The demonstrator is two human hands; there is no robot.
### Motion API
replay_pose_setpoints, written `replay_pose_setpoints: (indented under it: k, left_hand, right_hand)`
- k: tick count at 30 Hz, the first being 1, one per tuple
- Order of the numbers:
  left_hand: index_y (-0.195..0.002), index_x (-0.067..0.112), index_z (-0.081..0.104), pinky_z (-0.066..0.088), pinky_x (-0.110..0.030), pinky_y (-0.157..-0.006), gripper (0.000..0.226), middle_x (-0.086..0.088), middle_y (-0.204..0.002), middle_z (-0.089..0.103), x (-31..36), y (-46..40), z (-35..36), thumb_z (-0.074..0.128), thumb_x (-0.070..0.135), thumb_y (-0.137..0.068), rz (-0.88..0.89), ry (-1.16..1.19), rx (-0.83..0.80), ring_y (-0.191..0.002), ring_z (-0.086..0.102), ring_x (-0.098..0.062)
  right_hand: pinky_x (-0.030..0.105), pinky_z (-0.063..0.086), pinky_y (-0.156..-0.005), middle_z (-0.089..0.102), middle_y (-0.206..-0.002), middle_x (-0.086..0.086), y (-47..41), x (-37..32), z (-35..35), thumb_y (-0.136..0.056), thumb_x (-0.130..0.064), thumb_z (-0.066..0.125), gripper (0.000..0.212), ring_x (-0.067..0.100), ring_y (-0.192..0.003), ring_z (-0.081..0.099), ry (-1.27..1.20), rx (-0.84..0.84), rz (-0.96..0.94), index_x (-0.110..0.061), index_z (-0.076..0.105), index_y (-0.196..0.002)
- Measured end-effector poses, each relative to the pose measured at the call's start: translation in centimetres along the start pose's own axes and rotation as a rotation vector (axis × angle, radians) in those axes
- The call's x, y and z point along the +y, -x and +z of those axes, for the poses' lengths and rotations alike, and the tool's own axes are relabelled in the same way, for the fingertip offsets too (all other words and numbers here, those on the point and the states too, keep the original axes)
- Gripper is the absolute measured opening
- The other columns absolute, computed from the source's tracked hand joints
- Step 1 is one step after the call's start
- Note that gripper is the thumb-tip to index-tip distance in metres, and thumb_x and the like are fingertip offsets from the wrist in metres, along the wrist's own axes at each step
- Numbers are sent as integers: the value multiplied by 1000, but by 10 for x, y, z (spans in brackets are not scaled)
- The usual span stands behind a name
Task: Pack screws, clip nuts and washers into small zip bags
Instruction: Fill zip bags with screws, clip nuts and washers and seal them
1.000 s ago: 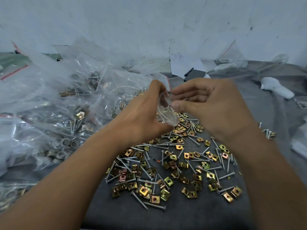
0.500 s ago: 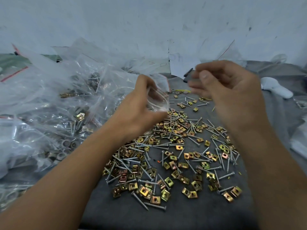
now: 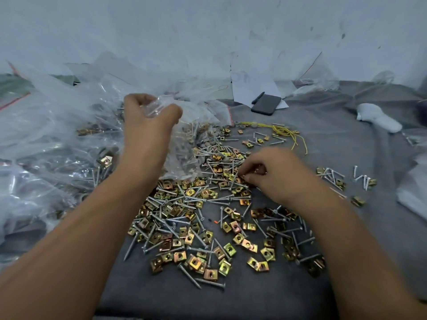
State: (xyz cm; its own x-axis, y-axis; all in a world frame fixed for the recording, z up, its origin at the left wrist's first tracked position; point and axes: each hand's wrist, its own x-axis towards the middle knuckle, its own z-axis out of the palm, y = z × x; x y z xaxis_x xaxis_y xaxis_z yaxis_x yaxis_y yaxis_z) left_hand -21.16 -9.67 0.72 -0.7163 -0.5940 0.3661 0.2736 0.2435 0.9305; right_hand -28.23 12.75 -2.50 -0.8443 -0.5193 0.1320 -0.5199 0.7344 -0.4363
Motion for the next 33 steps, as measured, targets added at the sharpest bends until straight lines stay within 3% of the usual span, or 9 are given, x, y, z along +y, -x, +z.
replay_pose_setpoints:
  k: [2,4,6,11,16,20,25,29,33]
  left_hand:
    - [-114,35,48,55,-31,-71,44,-19,-126,66,2,-2,0,75,36,-78,0,-4,19,-80,61,-13]
    - [-113,35,48,59,-39,-78,46,-21,-126,66,3,-3,-1,76,36,-77,-14,11,31,-83,63,-15]
    - [-117,30,48,58,-46,-85,48,-23,-125,68,2,-4,-2,75,35,-77,-49,17,39,-87,63,-18]
    - [-123,27,47,59,-41,-86,51,-17,-128,66,2,-2,-1,73,35,-80,-16,-61,16,-89,64,-16]
    - [-122,26,47,56,-48,-95,47,-11,-127,62,2,1,1,75,31,-84,12,-105,-2,-101,64,-20]
    - [-124,25,46,54,-22,-69,46,-16,-124,65,-1,-1,0,74,29,-87,26,-106,-26,-74,57,-7]
    - [-126,25,46,59,-44,-82,49,-8,-123,64,0,0,0,74,30,-86,11,-130,-19,-76,58,-7]
    - [-125,24,46,54,-37,-73,49,-1,-107,61,0,1,1,74,29,-86,19,-115,-33,-70,53,-8]
    - [-125,25,46,55,-34,-73,49,-10,-119,65,0,1,0,74,31,-86,12,-112,-44,-71,54,-8]
  right_hand:
    - [22,39,-69,50,-80,-24,0,-2,2,-94,-27,76,14,1,-79,53,-6,-15,-18,-34,78,-106]
    - [16,34,-62,51,-80,-22,1,-2,3,-93,-30,77,15,-2,-75,50,-22,-22,-33,-37,76,-106]
    - [14,32,-62,54,-84,-21,1,-2,5,-92,-28,78,21,-4,-75,49,-37,-30,-56,-40,75,-109]
    - [13,31,-64,54,-92,-16,-2,-8,7,-96,-18,74,35,-1,-79,47,-1,-77,-109,-43,74,-120]
    - [13,35,-62,61,-92,-15,-4,-7,6,-94,-22,77,22,0,-80,55,-18,-78,-72,-40,77,-106]
    - [15,41,-65,63,-90,-17,0,-6,3,-92,-16,77,26,-1,-79,57,-79,-102,-48,-40,73,-100]
    - [15,47,-72,63,-95,-17,1,-5,-1,-91,-6,77,34,1,-86,62,-58,-110,-15,-35,71,-107]
    - [13,48,-73,66,-97,-12,3,-2,2,-92,-3,74,31,3,-88,64,-128,-51,-13,-29,69,-108]
    - [8,48,-70,69,-98,-10,4,3,2,-91,1,73,33,2,-88,64,-174,-1,-15,-26,71,-110]
